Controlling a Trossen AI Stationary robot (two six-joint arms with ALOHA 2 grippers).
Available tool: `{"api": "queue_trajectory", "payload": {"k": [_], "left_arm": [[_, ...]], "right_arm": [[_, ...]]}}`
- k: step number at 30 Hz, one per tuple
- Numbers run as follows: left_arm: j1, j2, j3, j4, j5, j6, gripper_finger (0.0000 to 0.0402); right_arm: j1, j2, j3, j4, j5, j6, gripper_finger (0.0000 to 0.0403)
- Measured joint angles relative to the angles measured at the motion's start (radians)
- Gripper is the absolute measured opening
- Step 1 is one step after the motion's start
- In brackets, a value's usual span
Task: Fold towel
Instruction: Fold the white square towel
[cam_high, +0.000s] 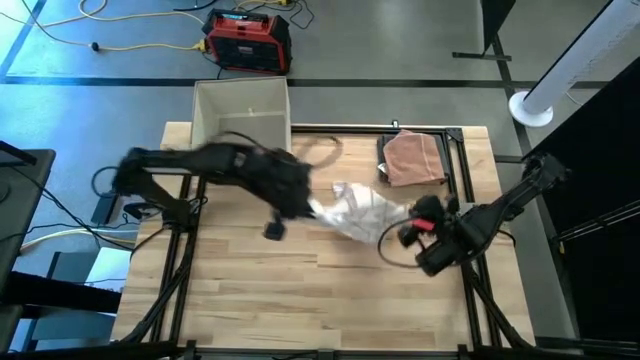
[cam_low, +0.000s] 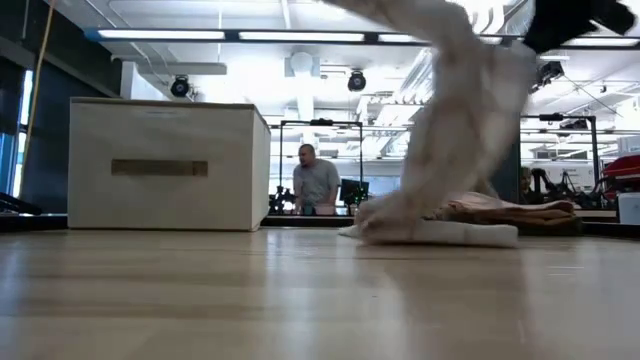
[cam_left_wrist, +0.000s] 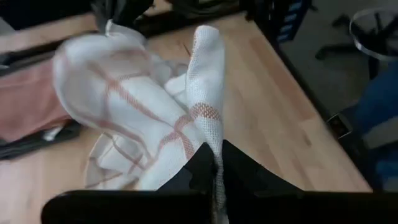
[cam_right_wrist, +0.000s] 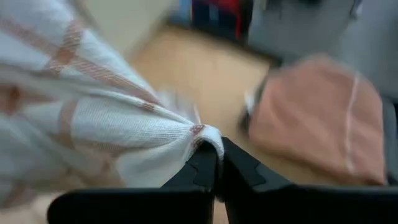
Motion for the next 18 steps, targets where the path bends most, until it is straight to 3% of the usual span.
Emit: {"api": "queue_trajectory", "payload": {"k": [4,7,8,10,18], "left_arm": [[0.018,-0.146,0.0,-0.012,-0.026,-0.068,0.0008],[0.018,-0.252,0.0,-0.004,-0.153,-0.122,0.0008],[0.018,-0.283,0.0,-0.002,-0.204,-0.134,0.0008],[0.01,-0.305,-0.031,-0.031,-0.208,-0.19,0.0008],[-0.037,-0.335,-0.204,-0.187,-0.111,-0.452,0.0005]], "right_arm": [[-0.023,-0.124,0.001,0.102,0.198,-0.065,0.0],[-0.023,-0.22,0.001,0.251,0.211,-0.287,0.0],[-0.023,-0.247,0.001,0.288,0.18,-0.367,0.0],[-0.02,-0.275,-0.003,0.327,0.085,-0.447,0.0],[0.019,-0.217,-0.09,0.363,-0.383,-0.395,0.0]]}}
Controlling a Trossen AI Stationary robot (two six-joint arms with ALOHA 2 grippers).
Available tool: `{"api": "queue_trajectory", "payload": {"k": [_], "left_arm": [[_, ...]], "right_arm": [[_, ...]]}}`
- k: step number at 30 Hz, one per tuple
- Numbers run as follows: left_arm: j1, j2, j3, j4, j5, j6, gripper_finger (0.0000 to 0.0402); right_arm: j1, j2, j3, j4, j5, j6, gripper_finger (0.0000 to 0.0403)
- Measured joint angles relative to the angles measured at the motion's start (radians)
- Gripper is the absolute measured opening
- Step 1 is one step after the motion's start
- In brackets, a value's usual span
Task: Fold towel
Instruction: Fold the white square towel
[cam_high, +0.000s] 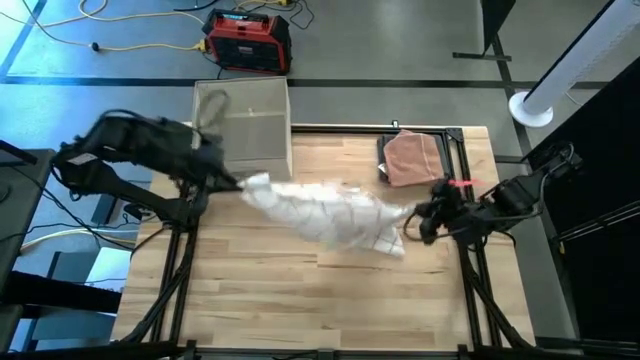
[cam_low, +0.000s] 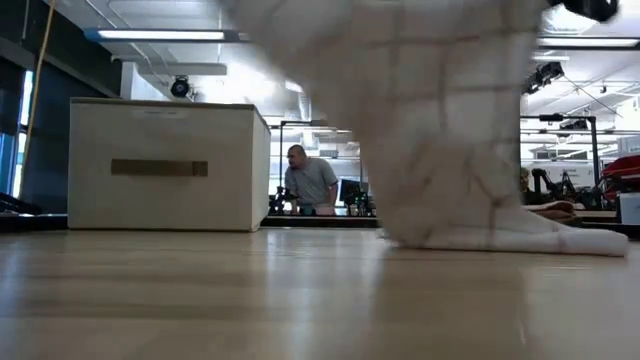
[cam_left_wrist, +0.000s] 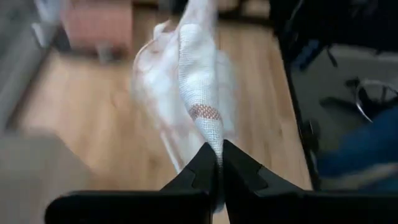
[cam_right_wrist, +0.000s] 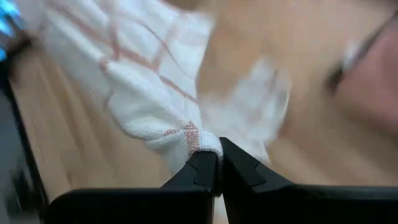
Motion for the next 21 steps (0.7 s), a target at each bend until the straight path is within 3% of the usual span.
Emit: {"api": "queue_trajectory", "payload": {"k": [2,4,10,13,16,21], "left_arm": [[-0.013,-0.007,-0.047,-0.033,0.024,-0.066,0.0005],[-0.057,-0.002,-0.184,0.062,0.065,-0.15,0.0005],[-0.186,0.045,-0.63,0.593,0.149,-0.288,0.0005],[-0.192,0.095,-0.786,0.9,0.229,-0.408,0.0005],[-0.206,0.166,-0.875,1.026,0.279,-0.525,0.0005],[-0.255,0.231,-0.896,1.03,0.371,-0.603,0.0005]], "right_arm": [[0.013,0.017,-0.028,0.016,-0.115,0.017,0.0],[0.066,0.061,-0.117,0.105,-0.206,0.063,0.0],[0.184,0.216,-0.379,0.582,-0.229,0.177,0.0],[0.175,0.288,-0.428,0.676,-0.35,0.201,0.0005],[0.15,0.329,-0.431,0.679,-0.518,0.174,0.0029],[0.111,0.31,-0.395,0.653,-0.717,0.049,0.0106]]}}
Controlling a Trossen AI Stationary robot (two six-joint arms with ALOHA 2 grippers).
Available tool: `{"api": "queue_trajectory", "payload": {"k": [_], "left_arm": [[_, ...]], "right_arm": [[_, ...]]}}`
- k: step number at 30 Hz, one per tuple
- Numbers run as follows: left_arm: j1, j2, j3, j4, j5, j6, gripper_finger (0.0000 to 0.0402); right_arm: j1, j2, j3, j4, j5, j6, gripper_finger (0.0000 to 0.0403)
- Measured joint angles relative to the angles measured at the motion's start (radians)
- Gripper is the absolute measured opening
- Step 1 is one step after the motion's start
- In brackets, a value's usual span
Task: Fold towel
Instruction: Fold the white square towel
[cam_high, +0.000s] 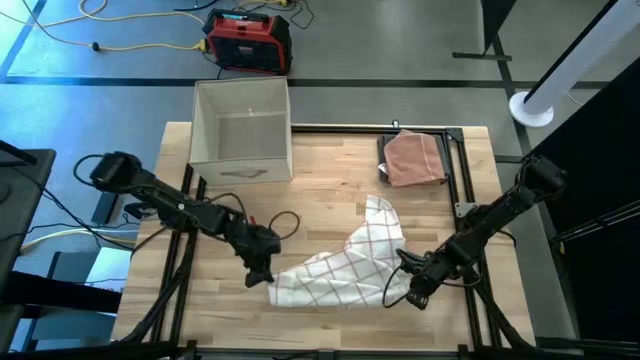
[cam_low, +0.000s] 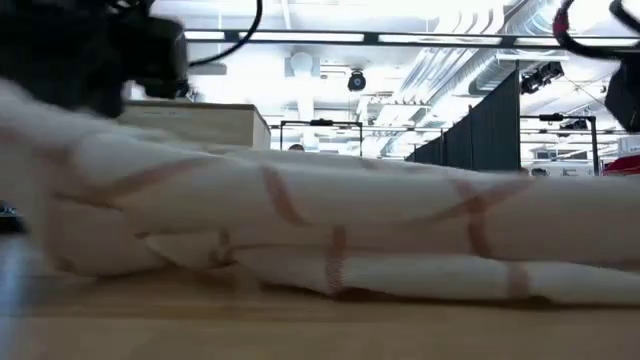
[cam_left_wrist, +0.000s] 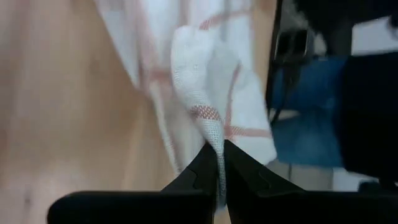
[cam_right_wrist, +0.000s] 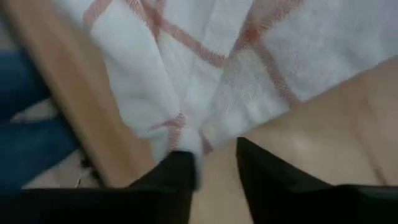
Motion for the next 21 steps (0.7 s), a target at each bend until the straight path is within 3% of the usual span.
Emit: {"api": "queue_trajectory", "payload": {"k": [11,14,18,21], "left_arm": [[-0.083,-0.029,-0.005,-0.065,0.05,-0.012,0.0005],[-0.084,-0.046,-0.006,-0.151,0.047,0.003,0.0005],[-0.106,-0.071,-0.007,-0.282,0.047,0.002,0.0005],[-0.132,-0.109,-0.006,-0.273,0.043,0.014,0.0005]], "right_arm": [[-0.203,-0.101,0.264,-0.316,0.015,-0.506,0.0201],[-0.307,-0.1,0.313,-0.31,-0.036,-0.63,0.0199],[-0.407,-0.1,0.344,-0.375,-0.198,-0.561,0.0194],[-0.397,-0.1,0.347,-0.4,-0.176,-0.539,0.0193]]}}
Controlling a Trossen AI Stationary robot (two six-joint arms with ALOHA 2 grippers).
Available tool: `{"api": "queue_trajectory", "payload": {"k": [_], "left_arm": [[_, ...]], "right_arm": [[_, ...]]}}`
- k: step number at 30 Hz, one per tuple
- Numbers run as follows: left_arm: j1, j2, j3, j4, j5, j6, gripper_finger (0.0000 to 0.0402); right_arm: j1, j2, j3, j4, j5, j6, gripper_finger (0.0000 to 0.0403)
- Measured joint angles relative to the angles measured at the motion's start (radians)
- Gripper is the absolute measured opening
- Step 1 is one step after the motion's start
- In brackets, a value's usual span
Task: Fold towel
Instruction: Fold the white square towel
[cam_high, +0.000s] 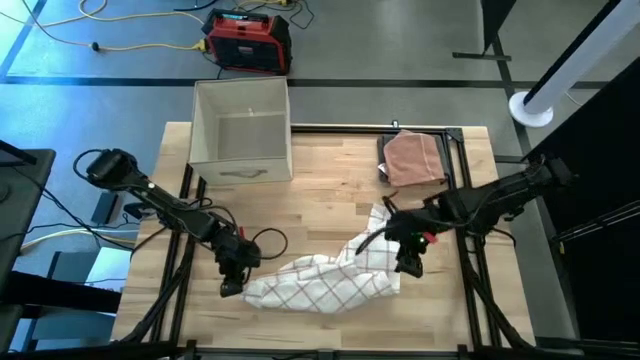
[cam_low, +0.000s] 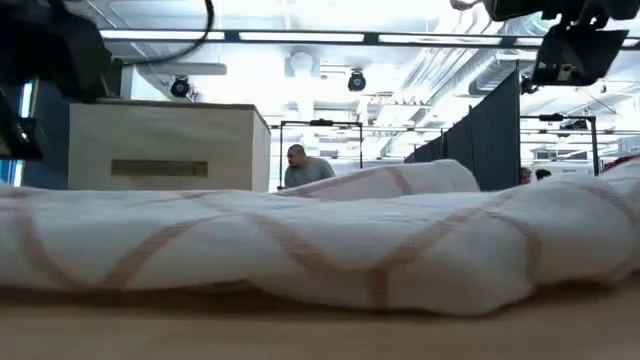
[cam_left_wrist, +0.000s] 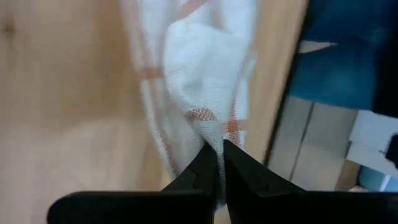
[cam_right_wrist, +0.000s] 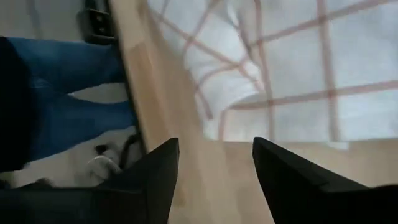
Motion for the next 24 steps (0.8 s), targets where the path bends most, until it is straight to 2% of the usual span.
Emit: {"api": "queue_trajectory", "payload": {"k": [3,5,7,20,22,24], "left_arm": [[-0.011,-0.022,0.0,0.02,-0.032,0.038,0.0005],[-0.01,-0.029,0.0,0.024,-0.111,0.06,0.0005],[-0.005,-0.028,-0.002,0.027,-0.184,0.081,0.0005],[0.041,-0.027,-0.022,0.003,-0.34,0.147,0.0005],[0.062,-0.027,-0.014,-0.038,-0.439,0.185,0.0005],[0.099,-0.027,0.0,-0.073,-0.487,0.242,0.0005]], "right_arm": [[0.027,0.018,-0.014,0.064,0.184,-0.058,0.0193],[0.03,0.049,-0.031,0.131,0.316,-0.121,0.0193],[0.018,0.091,-0.045,0.206,0.399,-0.165,0.0193],[-0.051,0.433,-0.089,0.24,0.374,-0.185,0.0192],[-0.096,0.464,-0.086,0.232,0.445,-0.224,0.0192],[-0.149,0.474,-0.086,0.211,0.537,-0.232,0.0192]]}}
